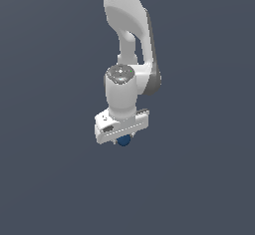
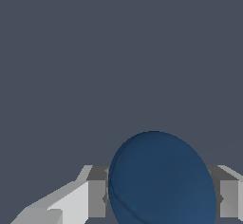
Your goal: Pick up the object and move it to a goal position.
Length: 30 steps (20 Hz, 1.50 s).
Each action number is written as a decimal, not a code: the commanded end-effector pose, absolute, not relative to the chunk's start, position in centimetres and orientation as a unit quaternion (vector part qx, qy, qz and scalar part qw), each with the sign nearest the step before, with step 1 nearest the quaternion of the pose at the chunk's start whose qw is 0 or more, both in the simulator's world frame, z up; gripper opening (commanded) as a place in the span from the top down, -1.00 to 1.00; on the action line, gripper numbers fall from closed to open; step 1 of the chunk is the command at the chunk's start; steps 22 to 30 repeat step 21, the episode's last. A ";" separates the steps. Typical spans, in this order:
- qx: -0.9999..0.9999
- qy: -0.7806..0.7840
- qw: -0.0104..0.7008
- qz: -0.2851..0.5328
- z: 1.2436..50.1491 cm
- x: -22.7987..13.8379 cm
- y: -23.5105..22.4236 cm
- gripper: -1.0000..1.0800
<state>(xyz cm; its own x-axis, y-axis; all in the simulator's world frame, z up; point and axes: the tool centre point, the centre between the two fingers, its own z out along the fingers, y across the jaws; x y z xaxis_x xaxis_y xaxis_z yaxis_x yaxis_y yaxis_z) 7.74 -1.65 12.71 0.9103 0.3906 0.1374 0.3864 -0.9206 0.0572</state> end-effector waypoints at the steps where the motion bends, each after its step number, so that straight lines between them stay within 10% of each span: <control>1: 0.974 0.200 0.021 0.107 17.3 9.6 -2.2 1.00; 14: 0.939 0.202 0.051 0.272 41.6 14.2 -5.1 1.00; 30: 0.932 0.202 0.054 0.296 45.1 14.1 -5.5 1.00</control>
